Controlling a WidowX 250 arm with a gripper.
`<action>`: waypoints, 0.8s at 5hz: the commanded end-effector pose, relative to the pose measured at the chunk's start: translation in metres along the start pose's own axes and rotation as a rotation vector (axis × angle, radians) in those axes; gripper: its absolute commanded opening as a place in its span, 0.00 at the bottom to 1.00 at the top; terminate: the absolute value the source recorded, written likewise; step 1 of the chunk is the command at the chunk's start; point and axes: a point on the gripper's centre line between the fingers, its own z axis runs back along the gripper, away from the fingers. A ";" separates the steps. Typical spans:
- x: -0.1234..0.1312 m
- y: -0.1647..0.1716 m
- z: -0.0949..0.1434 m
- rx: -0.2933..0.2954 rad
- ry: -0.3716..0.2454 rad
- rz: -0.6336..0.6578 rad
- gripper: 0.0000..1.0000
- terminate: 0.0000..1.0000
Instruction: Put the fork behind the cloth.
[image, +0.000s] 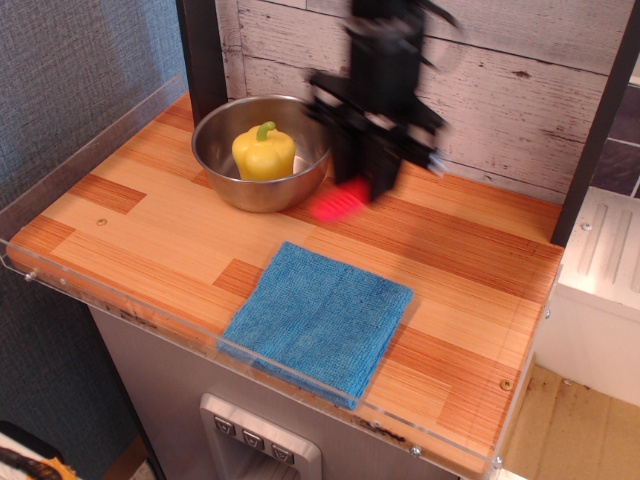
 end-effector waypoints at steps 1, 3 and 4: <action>0.035 -0.001 -0.027 -0.090 -0.015 0.119 0.00 0.00; 0.041 0.014 -0.045 -0.083 -0.008 0.198 0.00 0.00; 0.037 0.013 -0.037 -0.063 -0.017 0.196 1.00 0.00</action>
